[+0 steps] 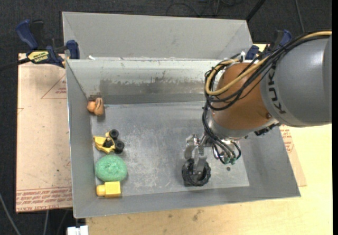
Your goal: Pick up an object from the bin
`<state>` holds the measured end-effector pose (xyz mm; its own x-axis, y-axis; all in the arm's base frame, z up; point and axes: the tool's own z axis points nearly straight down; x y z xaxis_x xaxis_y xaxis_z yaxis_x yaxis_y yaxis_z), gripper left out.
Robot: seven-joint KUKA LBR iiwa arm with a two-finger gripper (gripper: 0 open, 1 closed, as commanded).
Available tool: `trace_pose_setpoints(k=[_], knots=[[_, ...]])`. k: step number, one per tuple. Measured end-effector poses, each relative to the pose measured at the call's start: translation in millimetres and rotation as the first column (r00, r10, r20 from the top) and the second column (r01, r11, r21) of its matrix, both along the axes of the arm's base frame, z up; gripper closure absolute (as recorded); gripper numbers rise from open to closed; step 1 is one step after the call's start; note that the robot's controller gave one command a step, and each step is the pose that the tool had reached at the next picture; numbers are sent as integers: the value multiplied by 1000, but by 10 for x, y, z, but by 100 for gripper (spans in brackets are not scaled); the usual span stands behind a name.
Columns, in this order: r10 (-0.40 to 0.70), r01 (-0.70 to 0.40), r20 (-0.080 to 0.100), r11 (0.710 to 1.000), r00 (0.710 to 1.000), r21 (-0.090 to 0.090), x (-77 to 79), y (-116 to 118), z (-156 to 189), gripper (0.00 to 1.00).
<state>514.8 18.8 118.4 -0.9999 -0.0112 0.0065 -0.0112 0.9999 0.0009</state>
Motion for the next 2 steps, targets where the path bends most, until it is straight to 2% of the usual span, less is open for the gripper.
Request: trace_pose_setpoints(k=[1, 2], knots=[[5, -5, 1, 1000, 1000, 0, -3, -84, 538, 100], [2, -2, 22, 1000, 1000, 0, 100, -108, 436, 100]])
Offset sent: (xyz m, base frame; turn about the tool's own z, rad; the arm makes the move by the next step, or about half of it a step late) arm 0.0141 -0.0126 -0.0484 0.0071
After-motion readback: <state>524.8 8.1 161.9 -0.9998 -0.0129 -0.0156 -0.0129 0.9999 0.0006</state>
